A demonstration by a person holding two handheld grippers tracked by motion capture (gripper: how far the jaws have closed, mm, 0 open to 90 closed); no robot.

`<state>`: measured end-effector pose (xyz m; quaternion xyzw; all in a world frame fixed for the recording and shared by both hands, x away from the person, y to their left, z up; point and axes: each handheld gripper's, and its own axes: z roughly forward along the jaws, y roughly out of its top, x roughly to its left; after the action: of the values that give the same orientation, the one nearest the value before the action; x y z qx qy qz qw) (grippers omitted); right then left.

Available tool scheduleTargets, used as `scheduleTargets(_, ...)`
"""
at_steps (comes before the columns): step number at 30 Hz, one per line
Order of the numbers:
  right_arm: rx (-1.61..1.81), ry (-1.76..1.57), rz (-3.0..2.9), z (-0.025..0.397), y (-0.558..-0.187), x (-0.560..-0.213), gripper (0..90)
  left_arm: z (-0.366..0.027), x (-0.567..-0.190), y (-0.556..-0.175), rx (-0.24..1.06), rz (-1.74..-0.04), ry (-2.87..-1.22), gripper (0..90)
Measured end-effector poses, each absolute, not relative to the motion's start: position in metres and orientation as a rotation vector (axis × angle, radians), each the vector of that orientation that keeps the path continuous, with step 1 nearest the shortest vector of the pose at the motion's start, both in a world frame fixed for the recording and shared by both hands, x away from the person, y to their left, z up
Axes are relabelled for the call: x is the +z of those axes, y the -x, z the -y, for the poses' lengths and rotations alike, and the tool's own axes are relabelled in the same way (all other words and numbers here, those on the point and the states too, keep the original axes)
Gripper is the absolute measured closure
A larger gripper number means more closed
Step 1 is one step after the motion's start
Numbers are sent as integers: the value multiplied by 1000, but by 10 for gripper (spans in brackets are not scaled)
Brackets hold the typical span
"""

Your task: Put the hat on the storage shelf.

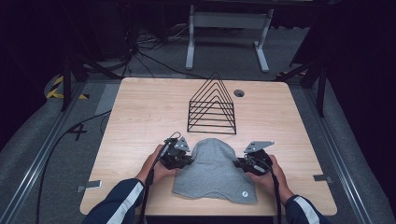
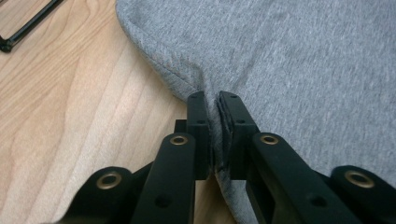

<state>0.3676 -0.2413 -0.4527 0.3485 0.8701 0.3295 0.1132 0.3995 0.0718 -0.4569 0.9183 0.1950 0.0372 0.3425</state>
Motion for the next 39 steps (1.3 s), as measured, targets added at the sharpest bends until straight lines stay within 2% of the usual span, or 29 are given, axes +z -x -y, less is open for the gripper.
scheduleTargets(9, 1058, -945, -2482, 252, -362, -421, 838, -71, -425, -398, 201, -446, -2339, 849)
scheduleTargets(19, 1122, -876, -2378, 262, -366, -372, 839, -73, -368, -404, 307, -404, -2251, 853)
scheduleTargets(39, 1181, -761, -2138, 258, -401, -224, 840, -78, -227, -443, 525, -365, -2091, 856)
